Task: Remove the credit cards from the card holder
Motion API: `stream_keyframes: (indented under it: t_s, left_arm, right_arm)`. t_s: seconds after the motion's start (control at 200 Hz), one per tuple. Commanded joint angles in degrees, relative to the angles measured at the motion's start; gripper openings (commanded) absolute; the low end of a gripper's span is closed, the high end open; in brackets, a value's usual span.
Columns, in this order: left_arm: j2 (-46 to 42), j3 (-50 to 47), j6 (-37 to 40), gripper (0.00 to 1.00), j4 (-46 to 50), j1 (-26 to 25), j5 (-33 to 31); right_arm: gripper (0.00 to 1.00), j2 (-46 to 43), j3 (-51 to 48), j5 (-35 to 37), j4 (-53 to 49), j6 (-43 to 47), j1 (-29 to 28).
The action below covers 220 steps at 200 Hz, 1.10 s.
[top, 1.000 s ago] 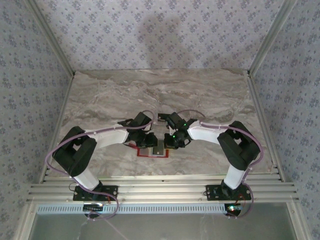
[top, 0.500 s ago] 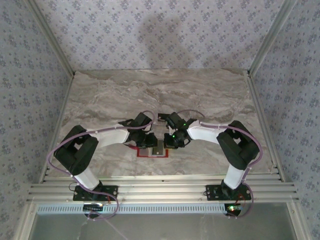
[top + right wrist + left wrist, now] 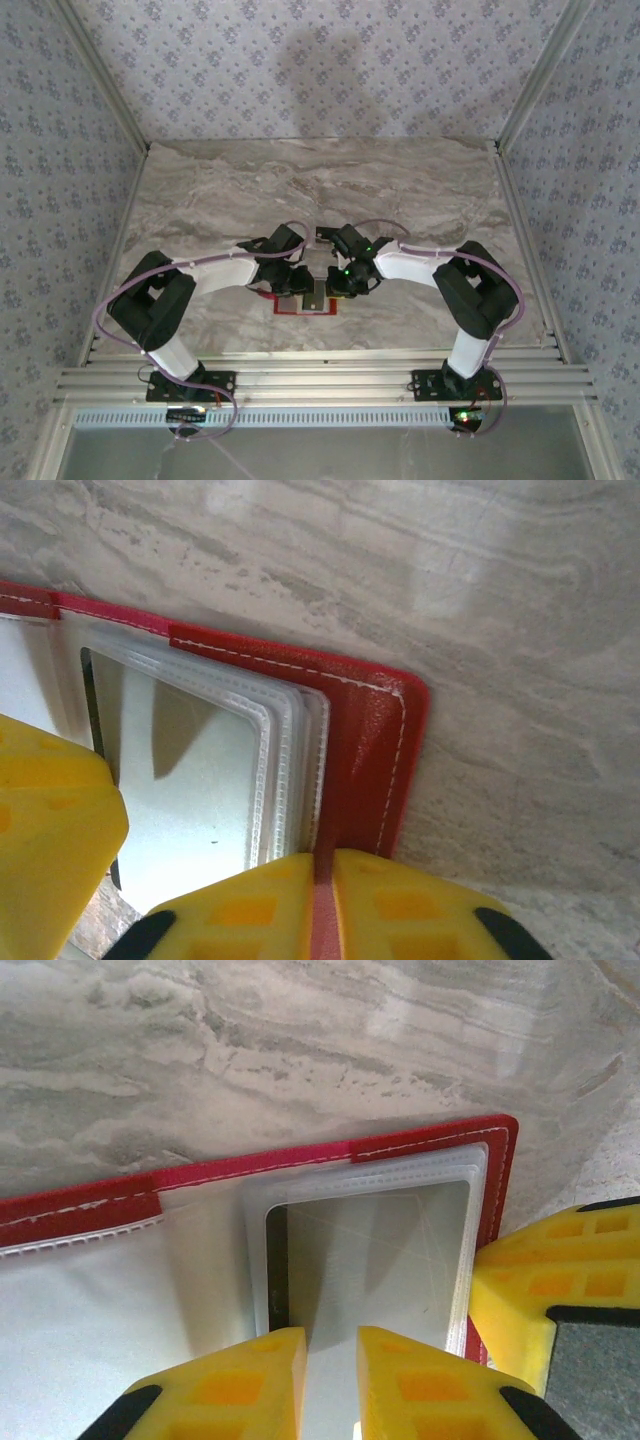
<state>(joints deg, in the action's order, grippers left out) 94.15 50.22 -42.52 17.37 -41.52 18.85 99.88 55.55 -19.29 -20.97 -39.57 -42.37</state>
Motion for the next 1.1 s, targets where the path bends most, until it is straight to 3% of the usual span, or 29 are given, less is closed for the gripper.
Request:
stream_keyframes:
  t_s: [0.0,0.29,0.73,1.094]
  left_arm:
    - [-1.7,1.6,0.9,0.22,2.1,0.3,-0.2]
    - [-1.1,1.8,1.0,0.22,2.1,0.2,0.1]
    - [-0.1,2.2,1.2,0.22,2.1,0.3,0.3]
    - [0.3,2.1,1.2,0.22,1.9,0.3,0.4]
  right_arm:
    - [0.21,-1.9,1.1,1.8,-2.3,-0.4,0.2]
    - [0.35,-1.3,2.2,1.9,-3.2,-0.2,0.2]
    - [0.39,-0.1,2.7,1.8,-2.6,-0.9,-0.4]
    - [0.37,2.7,3.2,2.3,-2.4,-0.8,-0.9]
